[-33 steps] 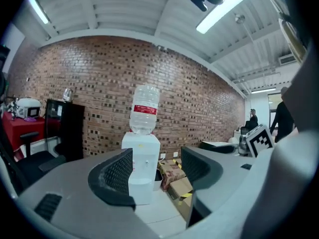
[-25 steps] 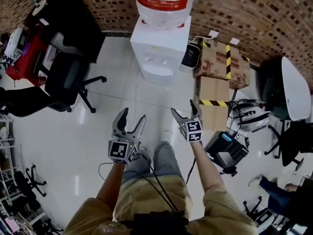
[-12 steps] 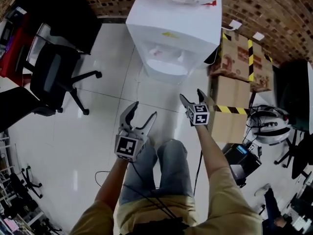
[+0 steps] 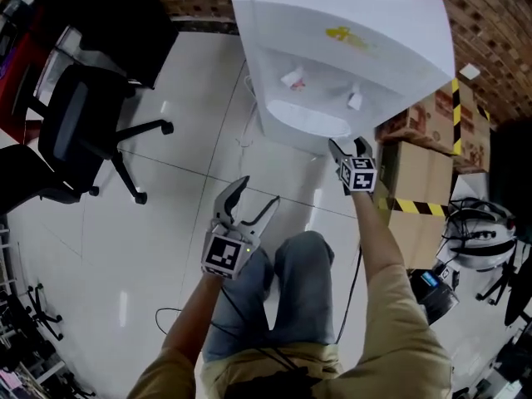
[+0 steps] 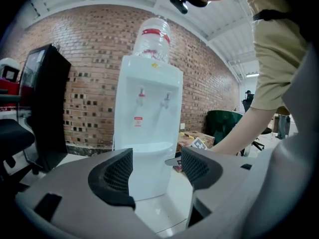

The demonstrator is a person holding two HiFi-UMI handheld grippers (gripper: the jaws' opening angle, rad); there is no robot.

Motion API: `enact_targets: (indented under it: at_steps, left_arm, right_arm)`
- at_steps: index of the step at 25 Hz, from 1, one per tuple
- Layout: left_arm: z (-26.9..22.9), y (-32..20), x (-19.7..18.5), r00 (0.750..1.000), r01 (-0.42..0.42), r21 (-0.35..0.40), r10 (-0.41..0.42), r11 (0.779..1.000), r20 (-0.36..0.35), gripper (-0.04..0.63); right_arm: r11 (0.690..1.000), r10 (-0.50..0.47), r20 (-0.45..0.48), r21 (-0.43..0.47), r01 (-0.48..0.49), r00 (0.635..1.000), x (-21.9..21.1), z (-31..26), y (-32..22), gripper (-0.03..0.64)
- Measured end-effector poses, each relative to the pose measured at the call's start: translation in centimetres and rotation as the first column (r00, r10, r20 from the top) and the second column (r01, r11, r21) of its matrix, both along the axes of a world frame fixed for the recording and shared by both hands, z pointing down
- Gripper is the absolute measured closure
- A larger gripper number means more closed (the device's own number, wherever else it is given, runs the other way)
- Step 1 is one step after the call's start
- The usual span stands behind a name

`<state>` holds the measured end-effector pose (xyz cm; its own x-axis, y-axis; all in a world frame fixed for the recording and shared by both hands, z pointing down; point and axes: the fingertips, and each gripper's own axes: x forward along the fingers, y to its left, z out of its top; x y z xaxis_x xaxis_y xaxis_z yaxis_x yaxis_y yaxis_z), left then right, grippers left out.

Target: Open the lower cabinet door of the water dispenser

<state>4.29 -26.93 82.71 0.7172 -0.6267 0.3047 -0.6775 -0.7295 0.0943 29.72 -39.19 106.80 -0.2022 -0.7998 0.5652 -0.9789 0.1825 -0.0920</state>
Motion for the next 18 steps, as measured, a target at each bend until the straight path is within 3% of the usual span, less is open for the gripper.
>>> enact_targets:
  at_steps: [4,9,13,18]
  left_arm:
    - [-0.1,-0.5,-0.5,1.000,0.025,-0.030,-0.025,0.999,-0.009,0.307]
    - [-2.1,-0.3,-1.2,0.999,0.046,-0.052,-0.046,0.998,-0.014,0.307]
    - [-4.4,0.4,-2.2,0.999,0.044,-0.043,-0.044,0.998,-0.001,0.307]
    - [-6.9,2.5,-4.6,0.997,0.080,-0.095,-0.080,0.992,0.010,0.307]
  right_arm:
    - [0.999,0.010,-0.025,-0.033,-0.011,1.000,0.2,0.1,0.1,0.323]
    - [0.990,-0.005,-0.049,-0.141,-0.002,0.999,-1.4,0.2,3.9,0.353]
    - [0.971,-0.084,-0.020,-0.228,0.078,0.996,-6.3,-0.8,9.3,0.362]
    - [0.931,-0.155,0.069,-0.323,0.169,0.985,-14.8,-1.3,15.3,0.365]
